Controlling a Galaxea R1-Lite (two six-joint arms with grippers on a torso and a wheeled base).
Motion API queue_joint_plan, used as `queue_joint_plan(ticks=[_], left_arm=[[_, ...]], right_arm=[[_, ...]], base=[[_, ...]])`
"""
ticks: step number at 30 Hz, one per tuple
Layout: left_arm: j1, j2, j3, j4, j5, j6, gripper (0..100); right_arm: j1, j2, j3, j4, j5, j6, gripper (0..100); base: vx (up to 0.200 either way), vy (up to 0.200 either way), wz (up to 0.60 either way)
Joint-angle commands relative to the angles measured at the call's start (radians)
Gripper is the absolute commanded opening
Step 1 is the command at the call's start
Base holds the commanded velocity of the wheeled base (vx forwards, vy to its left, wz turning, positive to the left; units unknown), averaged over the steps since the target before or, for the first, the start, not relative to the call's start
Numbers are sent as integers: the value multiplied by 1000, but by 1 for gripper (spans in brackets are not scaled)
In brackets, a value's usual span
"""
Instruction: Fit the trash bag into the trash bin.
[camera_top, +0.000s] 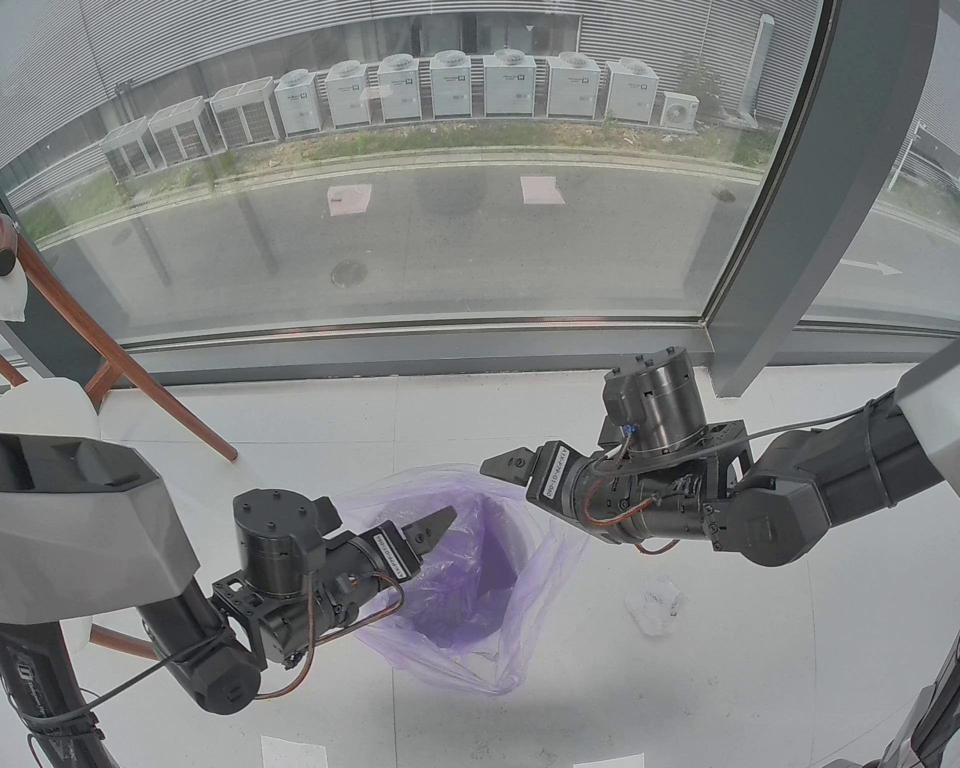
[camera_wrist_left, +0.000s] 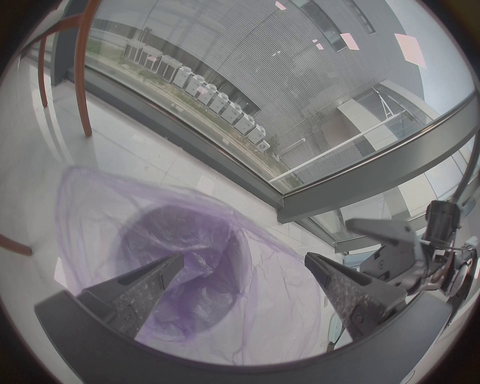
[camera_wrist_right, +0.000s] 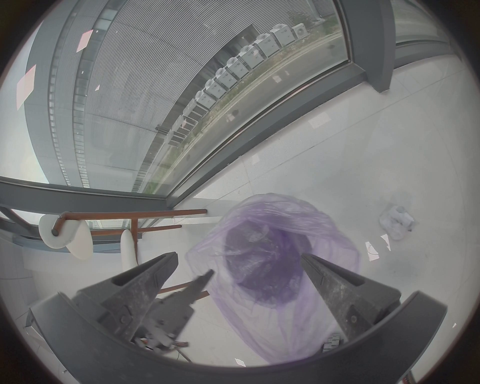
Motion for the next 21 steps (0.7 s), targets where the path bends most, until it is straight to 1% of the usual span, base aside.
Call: queue_joint_plan(ticks=[1, 2, 4, 6, 8, 11, 13, 15, 17, 19, 21], left_arm=[[-75, 77, -19, 5, 15, -46, 100], [-95, 77, 18, 6, 16, -71, 100], [-114, 83, 98, 3, 18, -72, 100], [-115, 86, 118, 0, 18, -72, 100], [-118, 92, 205, -1, 18, -78, 100], [-109, 92, 268, -3, 19, -80, 100], [-100, 94, 297, -8, 19, -81, 100], [-74, 98, 317, -9, 27, -80, 100], [-49, 137, 316, -9, 76, -75, 100], [-36, 180, 311, -11, 119, -75, 100], [-29, 192, 311, -12, 128, -75, 100]], right_arm=[[2, -18, -42, -34, 10, 6, 100], [0, -10, -25, -30, 7, 9, 100], [-1, 36, 25, -47, -1, 18, 100], [-1, 47, 39, -50, -1, 20, 100], [-10, 68, 87, -57, 4, 26, 100], [-12, 90, 127, -58, 10, 31, 100], [-9, 123, 140, -58, 9, 29, 100], [-7, 160, 150, -60, -1, 26, 100], [-10, 178, 167, -67, -5, 23, 100], [-15, 178, 182, -104, -7, 26, 100], [-15, 178, 186, -119, -7, 28, 100]], base=[[0, 0, 0], [0, 0, 0], [0, 0, 0], [0, 0, 0], [0, 0, 0], [0, 0, 0], [0, 0, 0], [0, 0, 0], [0, 0, 0], [0, 0, 0], [0, 0, 0]])
